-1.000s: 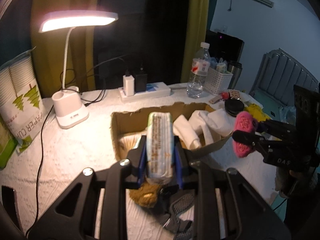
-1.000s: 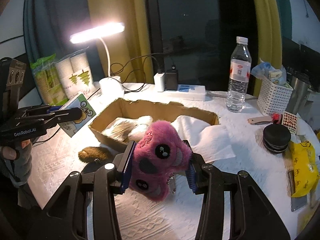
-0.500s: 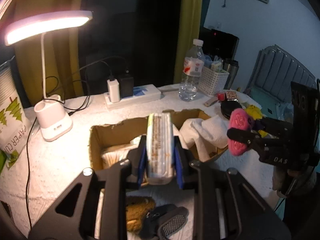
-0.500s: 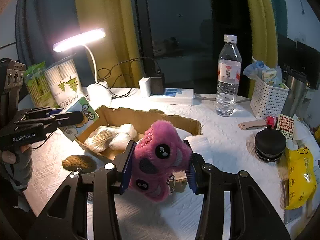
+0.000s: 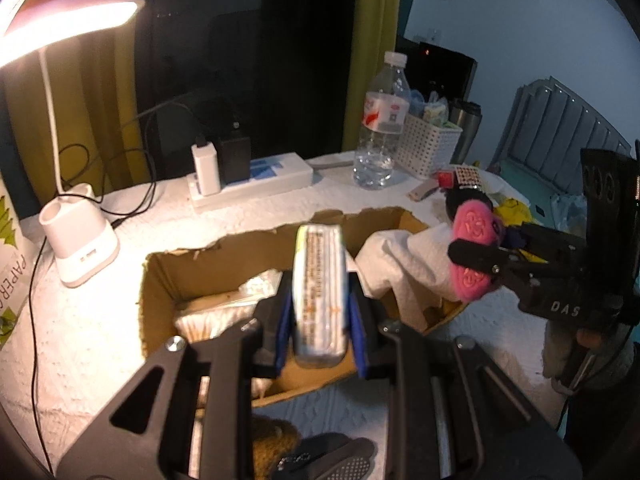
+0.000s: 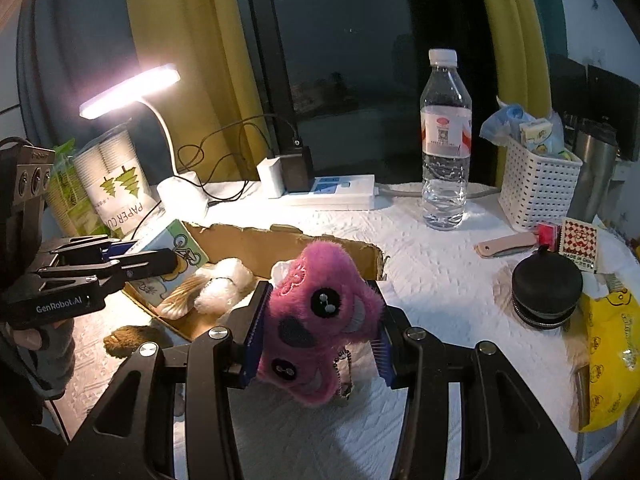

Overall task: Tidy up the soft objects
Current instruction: 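Lower the packet into the box with the left tool while the right tool drops the pink plush there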

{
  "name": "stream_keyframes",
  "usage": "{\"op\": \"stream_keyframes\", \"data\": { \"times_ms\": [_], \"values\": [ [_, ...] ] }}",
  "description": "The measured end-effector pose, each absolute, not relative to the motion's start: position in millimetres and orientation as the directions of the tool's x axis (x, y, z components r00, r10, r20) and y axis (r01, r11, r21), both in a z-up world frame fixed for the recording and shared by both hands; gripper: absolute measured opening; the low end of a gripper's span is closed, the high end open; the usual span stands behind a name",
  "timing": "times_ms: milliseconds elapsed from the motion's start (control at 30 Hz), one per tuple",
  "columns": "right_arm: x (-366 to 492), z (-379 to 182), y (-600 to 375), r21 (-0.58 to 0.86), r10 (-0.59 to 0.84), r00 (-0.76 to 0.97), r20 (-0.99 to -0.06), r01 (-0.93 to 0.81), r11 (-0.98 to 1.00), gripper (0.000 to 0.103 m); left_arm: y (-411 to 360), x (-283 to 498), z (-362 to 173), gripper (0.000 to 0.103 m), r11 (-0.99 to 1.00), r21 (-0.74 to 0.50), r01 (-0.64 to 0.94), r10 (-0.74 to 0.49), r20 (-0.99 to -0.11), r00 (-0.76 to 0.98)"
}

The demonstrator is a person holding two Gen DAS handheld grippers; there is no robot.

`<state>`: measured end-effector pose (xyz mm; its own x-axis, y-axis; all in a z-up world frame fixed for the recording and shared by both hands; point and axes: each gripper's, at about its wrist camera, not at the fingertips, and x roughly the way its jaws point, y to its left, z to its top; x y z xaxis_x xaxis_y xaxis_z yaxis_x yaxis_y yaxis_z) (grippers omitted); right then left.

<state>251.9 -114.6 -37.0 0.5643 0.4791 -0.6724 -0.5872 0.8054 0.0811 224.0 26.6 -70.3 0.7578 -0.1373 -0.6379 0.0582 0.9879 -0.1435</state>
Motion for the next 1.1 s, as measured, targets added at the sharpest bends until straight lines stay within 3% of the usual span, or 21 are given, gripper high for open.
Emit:
{"op": "stream_keyframes", "data": {
  "times_ms": [567, 700, 800, 1100],
  "values": [
    [265, -65, -106, 0.103, 0.48, 0.522, -0.705, -0.594, 0.798, 0.051, 18, 247, -101, 0.027, 0.989, -0.136, 0.053, -0.135, -0.705, 0.696],
    [265, -64, -105, 0.096, 0.471, 0.526, -0.708, -0.589, 0.802, 0.054, 18, 244, -96, 0.036, 0.99, -0.129, 0.047, -0.125, -0.696, 0.707],
    [262, -60, -104, 0.095, 0.471, 0.533, -0.703, -0.586, 0.805, 0.059, 21, 239, -93, 0.055, 0.99, -0.136, 0.043, -0.125, -0.688, 0.715],
    [248, -44, -104, 0.074, 0.464, 0.562, -0.685, -0.58, 0.812, 0.062, 28, 219, -78, 0.059, 0.986, -0.159, 0.04, -0.135, -0.648, 0.749]
  ]
}}
